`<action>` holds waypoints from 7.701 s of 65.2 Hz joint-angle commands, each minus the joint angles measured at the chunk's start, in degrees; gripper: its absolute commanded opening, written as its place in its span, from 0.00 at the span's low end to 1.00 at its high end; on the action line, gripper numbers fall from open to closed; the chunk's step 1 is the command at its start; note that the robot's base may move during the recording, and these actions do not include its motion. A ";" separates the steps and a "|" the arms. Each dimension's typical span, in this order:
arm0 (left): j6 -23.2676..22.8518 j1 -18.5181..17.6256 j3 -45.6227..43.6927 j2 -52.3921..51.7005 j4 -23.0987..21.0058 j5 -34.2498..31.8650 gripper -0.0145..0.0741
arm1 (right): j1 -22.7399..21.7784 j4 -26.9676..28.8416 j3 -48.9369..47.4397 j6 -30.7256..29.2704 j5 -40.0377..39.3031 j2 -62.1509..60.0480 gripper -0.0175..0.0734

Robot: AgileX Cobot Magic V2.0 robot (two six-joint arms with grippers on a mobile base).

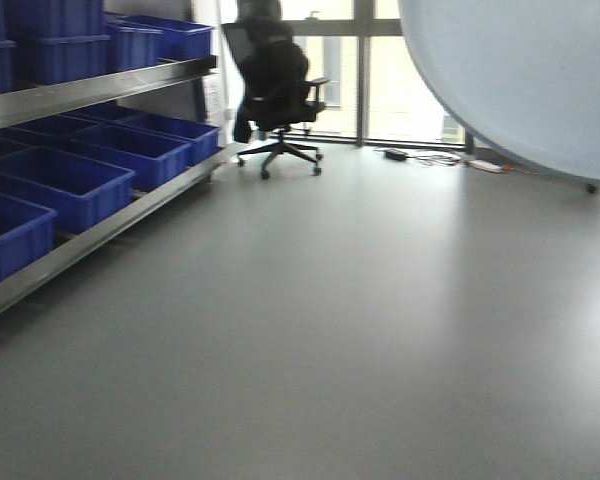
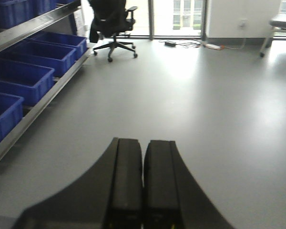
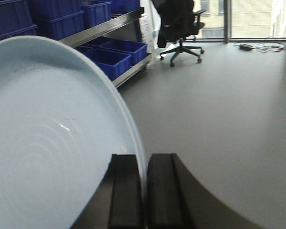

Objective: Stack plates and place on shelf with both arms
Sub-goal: 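Drive the base to the shelf of blue bins holding the plates, then lower the stacked plates into the blue bin on the shelf, then open the right gripper and withdraw it from the bin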

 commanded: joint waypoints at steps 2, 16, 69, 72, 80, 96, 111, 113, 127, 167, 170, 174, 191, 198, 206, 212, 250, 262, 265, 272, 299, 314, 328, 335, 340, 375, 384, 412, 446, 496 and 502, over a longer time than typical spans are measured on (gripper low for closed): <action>-0.50 0.09 -1.75 0.28 -0.47 -4.86 0.26 | 0.12 0.12 -1.84 0.14 -6.05 -0.04 0.25; -0.50 0.09 -1.75 0.28 -0.47 -4.86 0.26 | 0.12 0.12 -1.84 0.14 -6.05 -0.04 0.25; -0.50 0.09 -1.75 0.28 -0.47 -4.86 0.26 | 0.12 0.12 -1.84 0.14 -6.05 -0.04 0.25; -0.50 0.09 -1.75 0.28 -0.47 -4.86 0.26 | 0.12 0.12 -1.84 0.14 -6.05 -0.04 0.25; -0.50 0.09 -1.75 0.28 -0.47 -4.86 0.26 | 0.12 0.12 -1.84 0.14 -6.05 -0.04 0.25; -0.50 0.09 -1.75 0.28 -0.47 -4.86 0.26 | 0.12 0.12 -1.84 0.14 -6.05 -0.04 0.25; -0.50 0.09 -1.75 0.28 -0.47 -4.86 0.26 | 0.12 0.12 -1.84 0.14 -6.05 -0.04 0.25; -0.50 0.09 -1.75 0.28 -0.47 -4.86 0.26 | 0.12 0.12 -1.84 0.14 -6.05 -0.04 0.25; -0.50 0.09 -1.75 0.28 -0.47 -4.86 0.26 | 0.12 0.12 -1.84 0.14 -6.05 -0.04 0.25; -0.50 0.09 -1.75 0.28 -0.47 -4.86 0.26 | 0.12 0.12 -1.84 0.14 -6.05 -0.04 0.25; -0.50 0.09 -1.75 0.28 -0.47 -4.86 0.26 | 0.12 0.12 -1.84 0.14 -6.05 -0.04 0.25; -0.50 0.09 -1.75 0.28 -0.47 -4.86 0.26 | 0.12 0.12 -1.84 0.14 -6.05 -0.04 0.25; -0.50 0.09 -1.75 0.28 -0.47 -4.86 0.26 | 0.12 0.12 -1.84 0.14 -6.05 -0.04 0.25; -0.50 0.09 -1.75 0.28 -0.47 -4.86 0.26 | 0.12 0.12 -1.84 0.14 -6.05 -0.04 0.25; -0.50 0.09 -1.75 0.28 -0.47 -4.86 0.26 | 0.12 0.12 -1.84 0.14 -6.05 -0.04 0.25; -0.50 0.09 -1.75 0.28 -0.47 -4.86 0.26 | 0.12 0.12 -1.84 0.14 -6.71 -0.04 0.25; -0.50 0.09 -1.75 0.28 -0.47 -4.86 0.26 | 1.94 0.23 -12.47 0.14 -7.48 10.63 0.25; -0.50 0.09 -1.75 0.28 -0.47 -4.86 0.26 | 7.53 0.23 -21.60 0.09 -10.78 23.52 0.25; -0.50 0.09 -1.75 0.28 -0.47 -4.86 0.26 | 8.56 0.23 -23.63 0.09 -12.42 26.82 0.25; -0.50 0.09 -1.75 0.28 -0.47 -4.86 0.26 | 9.29 0.23 -27.20 0.09 -14.81 34.39 0.26; -0.50 0.09 -1.75 0.28 -0.47 -4.86 0.26 | 9.29 0.23 -35.33 0.09 -20.56 49.98 0.48; -0.50 0.09 -1.75 0.28 -0.47 -4.86 0.26 | 9.29 0.23 -35.39 0.09 -19.37 49.89 0.66; -0.50 0.09 -1.75 0.28 -0.47 -4.86 0.26 | 8.60 0.23 -33.45 -0.43 -12.94 46.71 0.58; -0.50 0.09 -1.75 0.28 -0.47 -4.86 0.26 | 6.62 0.18 -29.58 -0.54 -14.32 42.95 0.43; -0.50 0.09 -1.75 0.28 -0.47 -4.86 0.26 | 4.65 0.05 -25.67 -0.56 -15.16 39.34 0.34; -0.50 0.09 -1.75 0.28 -0.47 -4.86 0.26 | -2.43 -2.05 -2.24 -0.61 -8.52 -1.01 0.24; -0.50 0.09 -1.75 0.28 -0.47 -4.86 0.26 | -2.43 -2.05 -1.67 -0.61 -1.14 -9.65 0.24; -0.50 0.09 -1.75 0.28 -0.47 -4.86 0.26 | -2.51 -2.17 -0.43 -0.61 0.17 -14.28 0.24; -0.50 0.09 -1.75 0.28 -0.47 -4.86 0.26 | -11.73 -6.04 19.93 -1.10 -0.32 -31.12 0.24; -0.50 0.09 -1.75 0.28 -0.47 -4.97 0.26 | -11.67 -6.08 22.29 -1.10 0.42 -31.11 0.24; -0.50 0.09 -1.75 0.28 -0.47 -4.97 0.26 | -11.67 -6.08 22.29 -1.10 0.42 -31.11 0.24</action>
